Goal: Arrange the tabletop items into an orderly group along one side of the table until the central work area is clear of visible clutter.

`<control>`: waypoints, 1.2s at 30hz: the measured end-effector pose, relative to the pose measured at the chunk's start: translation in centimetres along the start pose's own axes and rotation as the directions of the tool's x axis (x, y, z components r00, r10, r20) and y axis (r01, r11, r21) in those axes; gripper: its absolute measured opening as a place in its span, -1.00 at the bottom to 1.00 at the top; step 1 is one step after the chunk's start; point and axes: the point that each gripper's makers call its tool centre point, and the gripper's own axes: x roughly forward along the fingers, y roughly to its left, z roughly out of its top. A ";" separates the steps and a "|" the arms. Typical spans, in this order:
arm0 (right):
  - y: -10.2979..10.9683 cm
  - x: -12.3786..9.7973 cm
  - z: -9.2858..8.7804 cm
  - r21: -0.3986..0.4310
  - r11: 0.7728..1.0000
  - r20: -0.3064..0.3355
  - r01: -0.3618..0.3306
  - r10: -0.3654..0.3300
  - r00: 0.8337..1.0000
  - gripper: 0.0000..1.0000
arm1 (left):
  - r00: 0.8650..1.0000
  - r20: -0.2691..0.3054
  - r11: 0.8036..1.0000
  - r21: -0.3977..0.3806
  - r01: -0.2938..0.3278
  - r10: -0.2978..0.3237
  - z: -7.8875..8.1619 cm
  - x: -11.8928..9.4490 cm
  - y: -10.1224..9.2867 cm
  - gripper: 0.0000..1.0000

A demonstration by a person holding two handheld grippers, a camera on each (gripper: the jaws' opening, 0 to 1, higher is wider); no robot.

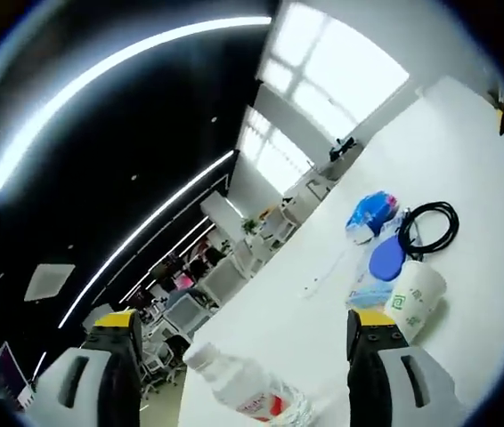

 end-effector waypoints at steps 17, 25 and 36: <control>0.4 -0.6 0.5 -0.042 0.999 0.011 0.003 -0.002 1.000 0.02 | 0.990 0.023 0.971 0.203 0.130 -0.137 2.0 0.3 -4.7 1.00; 0.6 -0.8 0.0 -0.037 0.999 0.001 0.001 -0.001 1.000 0.01 | 0.964 0.008 0.932 0.258 0.253 -0.264 1.9 0.4 -8.1 1.00; 0.6 -0.9 -0.2 -0.030 1.000 -0.002 0.003 -0.003 1.000 0.01 | 0.931 -0.023 0.878 0.327 0.351 -0.364 2.0 0.2 -10.8 1.00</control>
